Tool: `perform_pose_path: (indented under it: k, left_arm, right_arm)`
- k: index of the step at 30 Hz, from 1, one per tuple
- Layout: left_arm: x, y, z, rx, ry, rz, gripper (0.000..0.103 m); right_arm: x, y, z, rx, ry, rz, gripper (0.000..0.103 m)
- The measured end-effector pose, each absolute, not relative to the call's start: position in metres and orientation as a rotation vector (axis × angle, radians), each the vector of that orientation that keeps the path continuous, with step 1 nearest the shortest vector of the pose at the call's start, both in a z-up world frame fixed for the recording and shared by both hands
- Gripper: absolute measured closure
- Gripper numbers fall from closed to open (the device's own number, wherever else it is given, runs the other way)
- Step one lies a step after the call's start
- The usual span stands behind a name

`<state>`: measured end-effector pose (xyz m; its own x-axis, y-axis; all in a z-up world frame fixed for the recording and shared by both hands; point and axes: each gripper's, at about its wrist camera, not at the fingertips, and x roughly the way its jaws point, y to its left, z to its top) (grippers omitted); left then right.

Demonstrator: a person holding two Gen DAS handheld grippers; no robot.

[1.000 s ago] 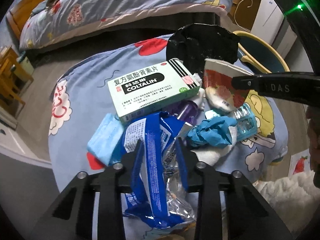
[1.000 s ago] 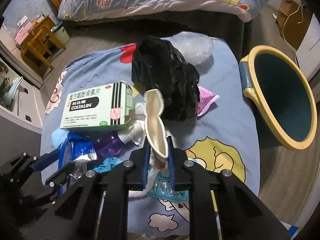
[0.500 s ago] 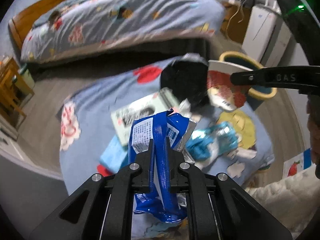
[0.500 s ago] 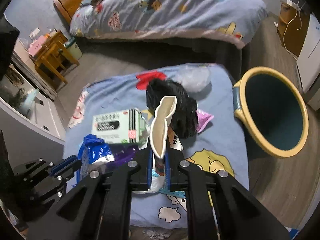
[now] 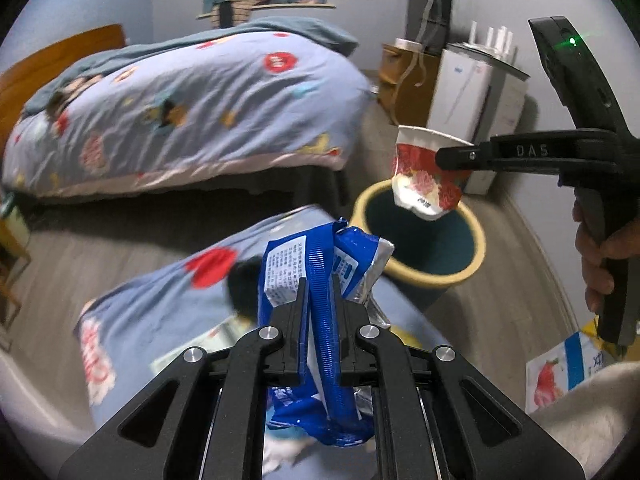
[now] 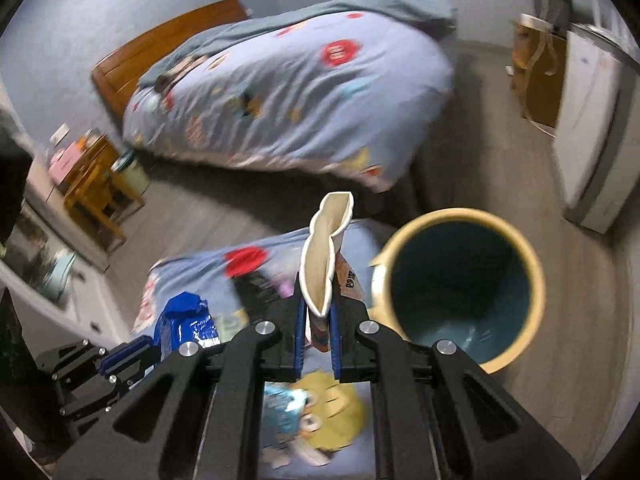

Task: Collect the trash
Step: 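Carry both items over the yellow-rimmed bin and open both grippers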

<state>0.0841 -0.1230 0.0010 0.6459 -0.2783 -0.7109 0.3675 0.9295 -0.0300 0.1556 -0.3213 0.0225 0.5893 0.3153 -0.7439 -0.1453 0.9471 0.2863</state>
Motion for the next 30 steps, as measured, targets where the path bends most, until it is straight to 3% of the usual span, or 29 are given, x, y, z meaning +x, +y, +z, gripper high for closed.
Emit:
perform_pose_path:
  k: [10,20,23,26,28,30]
  left_arm:
    - [0.159,-0.218,-0.023,0.174,0.793,-0.476,0.093]
    - [0.211,-0.274,-0.046,0.116,0.791,-0.560,0.092]
    - [0.216,-0.280,-0.046,0.118,0.788,-0.564,0.083]
    - [0.213,-0.278,-0.043,0.126,0.777,-0.562,0.072]
    - [0.210,-0.273,-0.042,0.129,0.775,-0.553,0.069]
    - [0.208,-0.264,-0.041,0.119,0.780,-0.543,0.058]
  right_arm:
    - [0.201,-0.430,-0.042,0.309,1.004,0.027,0.094]
    - [0.201,-0.453,-0.073,0.361,1.042,-0.024,0.092]
    - [0.202,-0.459,-0.074,0.380,1.043,-0.035,0.091]
    - [0.202,-0.461,-0.075,0.383,1.043,-0.055,0.078]
    - [0.201,-0.461,-0.074,0.390,1.040,-0.056,0.076]
    - [0.202,-0.460,-0.072,0.388,1.035,-0.052,0.071]
